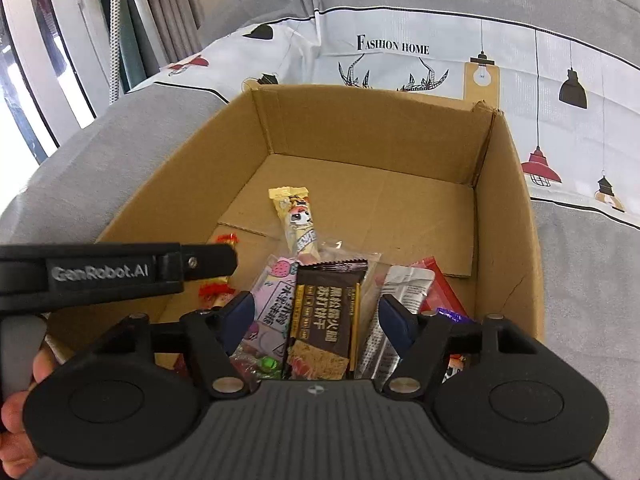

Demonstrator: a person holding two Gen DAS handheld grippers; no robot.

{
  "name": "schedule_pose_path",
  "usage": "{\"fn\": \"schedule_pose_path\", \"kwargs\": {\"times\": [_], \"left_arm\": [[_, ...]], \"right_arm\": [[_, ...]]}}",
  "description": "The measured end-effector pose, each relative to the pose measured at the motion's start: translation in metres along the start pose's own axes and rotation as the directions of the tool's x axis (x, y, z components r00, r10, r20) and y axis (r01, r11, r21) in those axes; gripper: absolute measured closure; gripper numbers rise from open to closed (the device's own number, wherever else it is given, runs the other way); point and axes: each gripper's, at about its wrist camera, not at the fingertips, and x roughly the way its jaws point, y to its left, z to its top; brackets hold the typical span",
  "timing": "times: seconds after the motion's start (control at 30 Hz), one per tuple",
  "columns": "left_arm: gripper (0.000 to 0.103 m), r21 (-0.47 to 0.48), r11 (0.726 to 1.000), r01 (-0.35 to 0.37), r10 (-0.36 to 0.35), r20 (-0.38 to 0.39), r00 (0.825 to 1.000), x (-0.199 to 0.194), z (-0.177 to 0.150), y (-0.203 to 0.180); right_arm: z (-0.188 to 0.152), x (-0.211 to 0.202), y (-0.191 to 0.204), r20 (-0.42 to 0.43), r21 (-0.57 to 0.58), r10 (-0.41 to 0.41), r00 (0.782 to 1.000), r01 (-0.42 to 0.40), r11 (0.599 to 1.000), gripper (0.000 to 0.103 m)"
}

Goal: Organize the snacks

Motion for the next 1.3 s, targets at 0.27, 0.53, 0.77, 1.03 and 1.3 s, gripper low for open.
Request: {"fn": "schedule_pose_path", "kwargs": {"times": [0.27,0.53,0.77,1.03,1.3], "left_arm": [[0.008,0.121,0.993,0.006,-0.022,0.127,0.992,-0.115,0.001,-0.058],[0.000,0.111,0.994,-0.005,-0.012,0.152,0.988,-0.234,-0.011,-0.108],[0.000,0.182,0.977,-0.111,0.082,0.161,0.983,-0.328,-0.023,-0.160],[0.000,0.213,0.944,-0.253,0.211,0.203,0.956,-0.376,-0.039,-0.195],[0.000,0.172,0.966,-0.194,0.180,0.097,0.979,-0.383,-0.040,-0.179]], "right_arm": [[0.002,-0.083,0.016,0.098,0.032,0.044,0.994,-0.047,0.998,0.019],[-0.009,-0.214,0.033,0.261,0.061,0.032,0.965,-0.050,0.997,0.007],[-0.028,-0.318,0.038,0.292,0.128,-0.037,0.956,0.000,0.992,0.000],[-0.041,-0.383,0.049,0.200,0.196,-0.155,0.967,0.115,0.974,0.000],[-0.052,-0.392,0.055,0.119,0.220,-0.146,0.982,0.117,0.968,0.000]]}}
